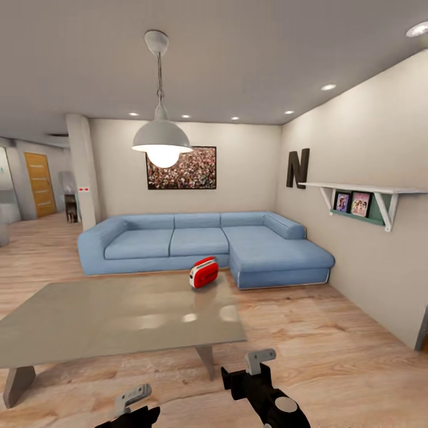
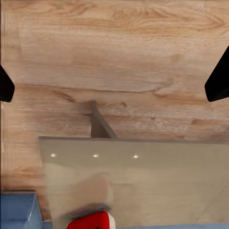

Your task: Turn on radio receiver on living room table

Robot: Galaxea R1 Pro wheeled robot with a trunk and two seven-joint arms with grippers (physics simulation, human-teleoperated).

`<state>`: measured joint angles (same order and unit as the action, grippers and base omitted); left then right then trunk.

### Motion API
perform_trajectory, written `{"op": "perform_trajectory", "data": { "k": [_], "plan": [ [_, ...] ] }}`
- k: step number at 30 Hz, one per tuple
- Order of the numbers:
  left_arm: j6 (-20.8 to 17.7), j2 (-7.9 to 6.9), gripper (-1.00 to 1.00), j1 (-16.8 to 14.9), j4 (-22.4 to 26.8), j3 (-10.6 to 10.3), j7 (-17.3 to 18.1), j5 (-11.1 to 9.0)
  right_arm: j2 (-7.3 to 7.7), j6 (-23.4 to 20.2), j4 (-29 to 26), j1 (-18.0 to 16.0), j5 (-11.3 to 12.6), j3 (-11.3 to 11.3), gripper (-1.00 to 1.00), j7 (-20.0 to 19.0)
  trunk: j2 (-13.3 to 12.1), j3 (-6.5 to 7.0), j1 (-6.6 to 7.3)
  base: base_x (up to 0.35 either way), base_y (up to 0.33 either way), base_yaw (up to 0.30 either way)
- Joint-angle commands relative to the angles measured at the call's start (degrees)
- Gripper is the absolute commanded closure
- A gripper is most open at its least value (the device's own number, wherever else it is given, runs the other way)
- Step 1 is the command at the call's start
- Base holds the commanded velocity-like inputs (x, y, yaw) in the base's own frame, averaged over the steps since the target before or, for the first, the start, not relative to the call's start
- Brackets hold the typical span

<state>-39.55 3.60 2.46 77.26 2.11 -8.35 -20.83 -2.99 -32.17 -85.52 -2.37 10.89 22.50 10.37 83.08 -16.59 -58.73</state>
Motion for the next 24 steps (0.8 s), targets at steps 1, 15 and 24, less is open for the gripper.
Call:
{"op": "perform_trajectory", "data": {
  "k": [1,15,24],
  "plan": [
    [0.00,0.00,-1.00,0.00,0.00,-0.03,0.00,0.00,0.00,0.00,0.00,0.00,0.01,0.00,-1.00,0.00,0.00,0.07,0.00,0.090,-0.332,-0.252],
    [0.00,0.00,-1.00,0.00,0.00,-0.09,0.00,0.00,0.00,0.00,0.00,0.00,0.08,0.04,-1.00,0.00,0.00,1.00,0.00,0.090,-0.332,-0.251],
    [0.00,0.00,-1.00,0.00,0.00,-0.09,0.00,0.00,-0.06,0.00,0.00,0.00,0.17,0.08,-1.00,0.00,0.00,1.60,0.00,0.089,-0.332,-0.252]
  ]
}}
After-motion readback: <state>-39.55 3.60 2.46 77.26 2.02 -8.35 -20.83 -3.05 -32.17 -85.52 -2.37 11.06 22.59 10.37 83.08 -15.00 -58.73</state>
